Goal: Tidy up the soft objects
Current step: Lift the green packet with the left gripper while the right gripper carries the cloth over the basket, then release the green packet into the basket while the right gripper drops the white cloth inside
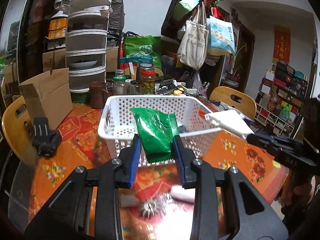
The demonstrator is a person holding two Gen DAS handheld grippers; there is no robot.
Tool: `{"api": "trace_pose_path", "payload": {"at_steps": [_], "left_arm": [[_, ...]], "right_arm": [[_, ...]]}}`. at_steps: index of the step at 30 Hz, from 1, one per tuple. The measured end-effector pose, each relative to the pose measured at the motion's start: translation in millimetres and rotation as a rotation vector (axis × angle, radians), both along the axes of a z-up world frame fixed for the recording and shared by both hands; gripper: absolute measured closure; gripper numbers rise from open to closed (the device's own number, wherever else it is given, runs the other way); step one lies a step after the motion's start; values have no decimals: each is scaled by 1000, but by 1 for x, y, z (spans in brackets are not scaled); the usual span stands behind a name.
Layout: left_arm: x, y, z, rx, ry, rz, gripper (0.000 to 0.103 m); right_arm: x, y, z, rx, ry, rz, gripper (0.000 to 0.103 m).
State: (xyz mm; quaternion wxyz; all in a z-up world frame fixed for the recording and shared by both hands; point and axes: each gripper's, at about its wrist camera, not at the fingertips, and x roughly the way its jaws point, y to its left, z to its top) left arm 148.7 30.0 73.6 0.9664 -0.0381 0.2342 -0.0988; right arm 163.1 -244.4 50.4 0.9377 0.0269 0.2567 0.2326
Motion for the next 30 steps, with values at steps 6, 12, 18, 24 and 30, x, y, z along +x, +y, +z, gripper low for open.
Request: {"api": "trace_pose_path", "payload": {"at_steps": [6, 12, 18, 24, 30], "left_arm": [[51, 4, 15, 20, 32, 5, 74], [102, 6, 20, 18, 89, 17, 74], [165, 3, 11, 17, 191, 16, 74], [209, 1, -6, -9, 283, 40, 74], [248, -9, -29, 16, 389, 73, 74]], "right_arm": [[31, 7, 15, -22, 9, 5, 98], [60, 20, 23, -53, 32, 11, 98], [100, 32, 22, -110, 93, 8, 98], [149, 38, 3, -144, 211, -23, 98], [183, 58, -14, -199, 292, -14, 98]]}}
